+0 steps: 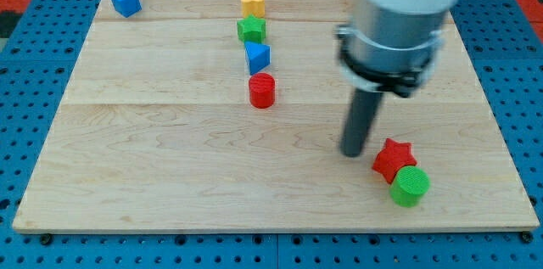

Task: Move the red circle into the red star

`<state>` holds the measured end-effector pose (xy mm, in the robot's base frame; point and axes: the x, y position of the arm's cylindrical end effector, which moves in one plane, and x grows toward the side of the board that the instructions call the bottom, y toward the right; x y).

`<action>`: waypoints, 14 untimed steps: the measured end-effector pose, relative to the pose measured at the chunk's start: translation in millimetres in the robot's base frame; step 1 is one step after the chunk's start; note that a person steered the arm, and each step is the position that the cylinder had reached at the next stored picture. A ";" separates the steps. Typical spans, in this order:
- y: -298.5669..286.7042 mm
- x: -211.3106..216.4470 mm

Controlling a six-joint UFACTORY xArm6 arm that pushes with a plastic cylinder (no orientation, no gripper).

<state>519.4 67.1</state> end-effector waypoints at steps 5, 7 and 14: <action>-68.9 -118.0; -36.3 -38.5; -99.3 -25.0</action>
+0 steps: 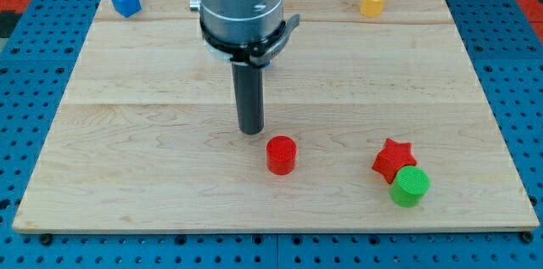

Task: Move the red circle into the red star

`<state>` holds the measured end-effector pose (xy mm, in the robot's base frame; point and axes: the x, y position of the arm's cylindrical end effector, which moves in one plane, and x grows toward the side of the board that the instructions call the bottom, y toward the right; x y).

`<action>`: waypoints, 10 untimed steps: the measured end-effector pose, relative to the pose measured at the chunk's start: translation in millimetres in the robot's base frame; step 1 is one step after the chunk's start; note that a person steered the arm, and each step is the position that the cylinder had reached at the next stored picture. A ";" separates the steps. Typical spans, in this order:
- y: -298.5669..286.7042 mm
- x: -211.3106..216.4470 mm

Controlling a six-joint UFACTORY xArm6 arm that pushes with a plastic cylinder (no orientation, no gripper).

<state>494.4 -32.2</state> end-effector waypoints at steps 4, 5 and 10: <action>47.9 29.8; 47.1 56.4; 116.2 86.0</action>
<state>580.5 84.0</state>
